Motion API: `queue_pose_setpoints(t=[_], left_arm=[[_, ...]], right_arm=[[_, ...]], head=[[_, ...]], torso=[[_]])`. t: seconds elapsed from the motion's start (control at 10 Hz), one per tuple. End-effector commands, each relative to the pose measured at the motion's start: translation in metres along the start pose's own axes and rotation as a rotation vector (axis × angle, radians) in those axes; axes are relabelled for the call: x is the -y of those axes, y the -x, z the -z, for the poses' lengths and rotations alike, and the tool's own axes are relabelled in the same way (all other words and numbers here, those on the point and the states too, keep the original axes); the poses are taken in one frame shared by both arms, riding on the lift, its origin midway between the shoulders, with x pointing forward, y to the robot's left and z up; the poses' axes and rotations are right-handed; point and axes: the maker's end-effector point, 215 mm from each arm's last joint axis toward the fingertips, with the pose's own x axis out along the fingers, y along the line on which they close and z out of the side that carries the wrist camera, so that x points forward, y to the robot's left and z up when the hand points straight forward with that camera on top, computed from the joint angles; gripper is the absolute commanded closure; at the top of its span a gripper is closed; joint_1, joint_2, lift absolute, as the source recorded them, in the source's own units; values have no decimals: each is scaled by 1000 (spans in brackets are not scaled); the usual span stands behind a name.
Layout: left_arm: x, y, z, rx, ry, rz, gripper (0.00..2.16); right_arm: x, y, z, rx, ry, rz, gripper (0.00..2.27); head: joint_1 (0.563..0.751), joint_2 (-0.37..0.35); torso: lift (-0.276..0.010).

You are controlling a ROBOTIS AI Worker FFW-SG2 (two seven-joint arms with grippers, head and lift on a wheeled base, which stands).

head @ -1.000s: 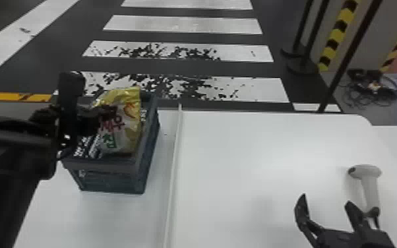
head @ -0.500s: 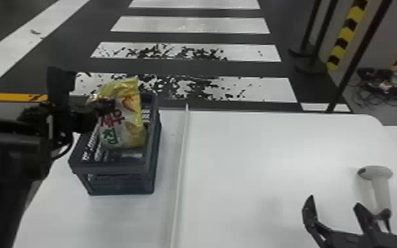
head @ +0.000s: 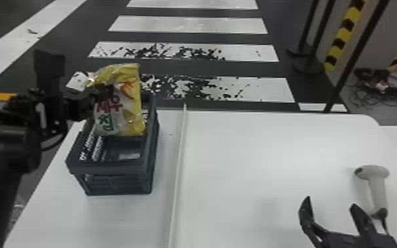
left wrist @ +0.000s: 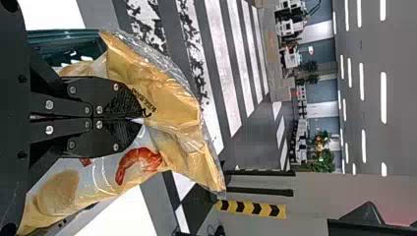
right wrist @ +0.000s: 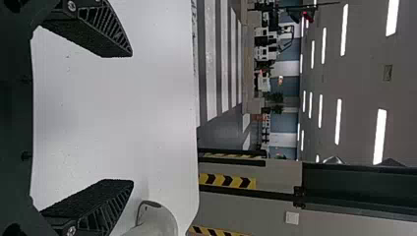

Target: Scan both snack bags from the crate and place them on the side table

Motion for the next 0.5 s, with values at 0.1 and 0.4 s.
queue_pose_setpoints(t=[0.1,0.4], left_arm=[[-10,14,-15,28,34,-3,2138],[-24,28,-30,56,82,-15,2138]], right_arm=[[-2,0,0,-1,-1,-3,73],[-2,0,-1,1,-1,-3,73]], head=[[695,21],[695,37]], torso=[[-95],[-95]])
